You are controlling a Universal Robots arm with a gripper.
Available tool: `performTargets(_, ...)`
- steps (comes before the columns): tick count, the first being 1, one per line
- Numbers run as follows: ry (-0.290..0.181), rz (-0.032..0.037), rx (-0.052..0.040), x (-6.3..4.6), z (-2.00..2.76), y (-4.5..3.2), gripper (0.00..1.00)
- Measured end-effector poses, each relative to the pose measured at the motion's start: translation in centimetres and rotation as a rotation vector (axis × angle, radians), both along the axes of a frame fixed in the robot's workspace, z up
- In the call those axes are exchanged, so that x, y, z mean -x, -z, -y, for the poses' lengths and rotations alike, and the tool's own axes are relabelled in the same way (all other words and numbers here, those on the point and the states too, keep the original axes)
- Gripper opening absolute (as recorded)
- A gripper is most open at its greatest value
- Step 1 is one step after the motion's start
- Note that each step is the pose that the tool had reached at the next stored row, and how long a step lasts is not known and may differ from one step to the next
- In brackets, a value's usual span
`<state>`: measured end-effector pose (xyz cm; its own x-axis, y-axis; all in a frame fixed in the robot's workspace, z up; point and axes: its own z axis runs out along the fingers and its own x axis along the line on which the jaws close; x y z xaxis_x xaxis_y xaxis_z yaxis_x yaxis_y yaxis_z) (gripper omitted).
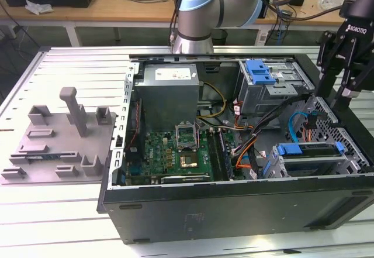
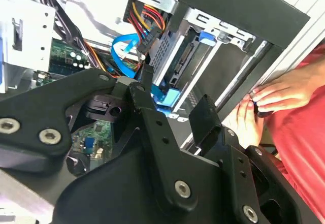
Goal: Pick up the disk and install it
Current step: 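Insert the first disk wire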
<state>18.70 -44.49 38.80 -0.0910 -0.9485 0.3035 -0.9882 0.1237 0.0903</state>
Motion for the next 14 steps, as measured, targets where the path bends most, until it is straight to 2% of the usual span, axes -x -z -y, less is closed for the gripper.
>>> performTargets(4, 0.002, 0.0021, 0.0016, -0.2, -0.84, 0.31, 0.56)
performTargets(7, 0.003, 0.0142, 0.0071, -0.2, -1.35, 0.37, 0.56)
performTargets(9, 0.003, 0.0235, 0.0117, -0.2, -1.44, 0.43, 0.56)
performTargets(12, 0.007, 0.0328, 0.0156, -0.4, -1.44, 0.58, 0.56)
performTargets(14, 0.01, 0.0355, 0.017, -0.6, -1.47, 0.66, 0.56)
